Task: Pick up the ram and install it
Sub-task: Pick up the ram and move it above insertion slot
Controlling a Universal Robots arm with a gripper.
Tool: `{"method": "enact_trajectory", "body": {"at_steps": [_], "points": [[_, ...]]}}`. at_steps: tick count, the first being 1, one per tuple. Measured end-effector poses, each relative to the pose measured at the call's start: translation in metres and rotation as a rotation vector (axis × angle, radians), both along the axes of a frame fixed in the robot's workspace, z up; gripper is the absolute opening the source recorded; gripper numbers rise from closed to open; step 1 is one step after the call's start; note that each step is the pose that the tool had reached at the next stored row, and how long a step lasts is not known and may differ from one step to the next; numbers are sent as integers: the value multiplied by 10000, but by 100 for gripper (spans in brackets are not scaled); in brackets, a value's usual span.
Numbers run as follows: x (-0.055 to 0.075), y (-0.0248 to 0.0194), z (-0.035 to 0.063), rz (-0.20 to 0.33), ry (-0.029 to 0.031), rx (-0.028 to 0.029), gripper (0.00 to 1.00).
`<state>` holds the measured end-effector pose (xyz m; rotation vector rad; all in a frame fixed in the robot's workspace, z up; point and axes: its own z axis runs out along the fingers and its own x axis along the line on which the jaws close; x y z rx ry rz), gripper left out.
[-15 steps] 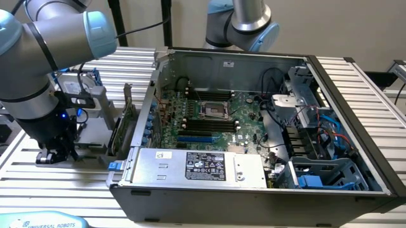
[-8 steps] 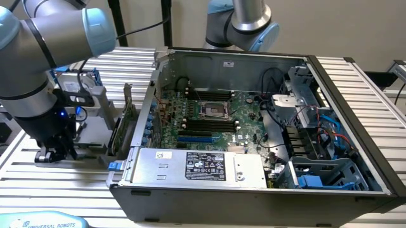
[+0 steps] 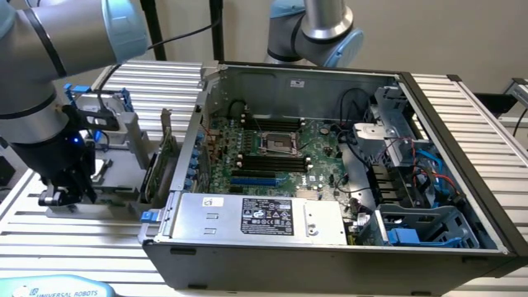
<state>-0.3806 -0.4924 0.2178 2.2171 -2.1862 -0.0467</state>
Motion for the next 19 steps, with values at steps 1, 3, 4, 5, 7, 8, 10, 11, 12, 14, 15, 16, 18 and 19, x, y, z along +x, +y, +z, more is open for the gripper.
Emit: {"method": "enact_trajectory", "body": {"at_steps": [1,3,4,5,7,8,10,11,12,14,15,16,18,19], "points": [[0,0,27,0,1,-1,14],[1,0,83,1,2,-1,14],[2,0,113,1,2,0,14],[3,0,145,0,1,0,14],[5,0,219,0,1,0,14],[7,0,258,0,0,1,14],[12,0,346,1,1,0,14],[14,0,389,1,0,1,14],[18,0,436,1,1,1,14],[30,0,530,1,0,2,14],[38,0,575,1,2,1,14],[48,0,620,0,2,2,14],[74,0,708,0,1,2,14],[91,0,751,0,1,2,14]]}}
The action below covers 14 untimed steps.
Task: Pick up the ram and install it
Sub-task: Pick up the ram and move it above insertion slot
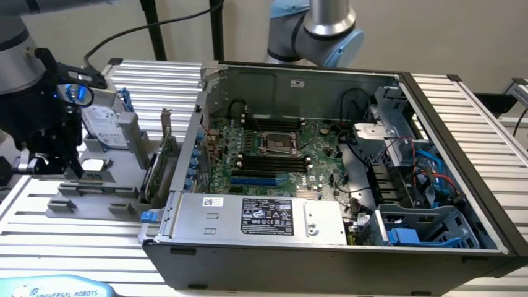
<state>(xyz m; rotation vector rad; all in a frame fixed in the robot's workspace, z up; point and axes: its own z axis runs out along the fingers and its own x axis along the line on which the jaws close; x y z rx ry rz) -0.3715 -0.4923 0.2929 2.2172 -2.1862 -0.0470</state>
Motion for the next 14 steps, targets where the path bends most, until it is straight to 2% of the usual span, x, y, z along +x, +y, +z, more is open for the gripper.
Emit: {"method": "enact_trajectory", "body": {"at_steps": [7,14], "points": [[183,3,296,1,-1,9,14],[421,11,577,0,1,23,14]]}}
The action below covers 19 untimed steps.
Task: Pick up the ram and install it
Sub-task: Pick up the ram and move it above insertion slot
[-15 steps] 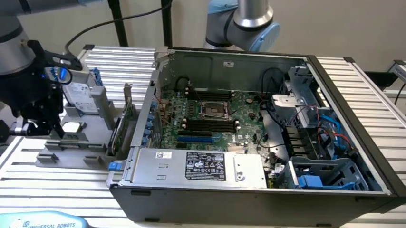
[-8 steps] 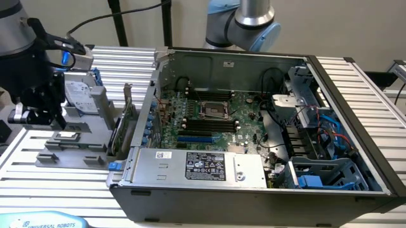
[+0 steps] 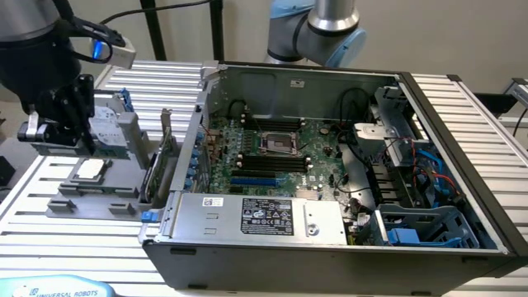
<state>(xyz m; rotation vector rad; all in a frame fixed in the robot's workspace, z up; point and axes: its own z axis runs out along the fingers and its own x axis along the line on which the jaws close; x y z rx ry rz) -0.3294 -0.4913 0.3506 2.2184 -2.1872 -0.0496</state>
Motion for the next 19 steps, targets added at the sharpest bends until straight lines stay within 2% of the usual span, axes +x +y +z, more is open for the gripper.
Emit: {"method": "enact_trajectory", "body": {"at_steps": [8,19], "points": [[327,10,270,0,0,10,14],[826,28,406,1,0,15,14]]}}
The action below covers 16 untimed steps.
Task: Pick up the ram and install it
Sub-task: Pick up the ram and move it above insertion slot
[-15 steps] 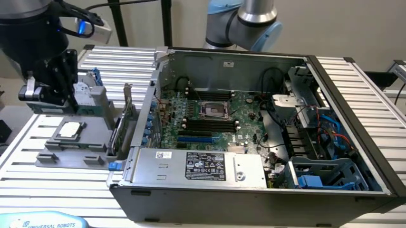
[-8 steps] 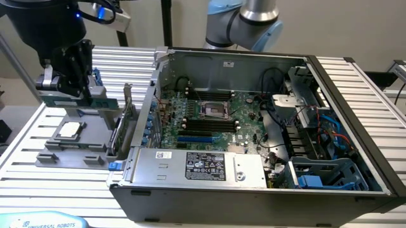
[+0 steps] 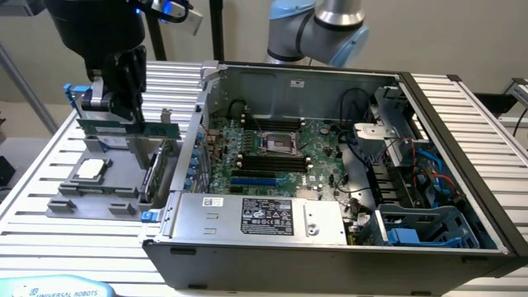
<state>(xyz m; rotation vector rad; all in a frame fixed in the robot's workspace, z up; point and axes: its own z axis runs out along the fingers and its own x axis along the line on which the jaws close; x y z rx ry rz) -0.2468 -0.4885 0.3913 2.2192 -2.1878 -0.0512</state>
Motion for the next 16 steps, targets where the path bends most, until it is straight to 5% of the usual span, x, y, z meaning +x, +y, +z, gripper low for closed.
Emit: {"method": "enact_trajectory", "body": {"at_steps": [16], "points": [[727,41,30,-2,0,52,14]]}}
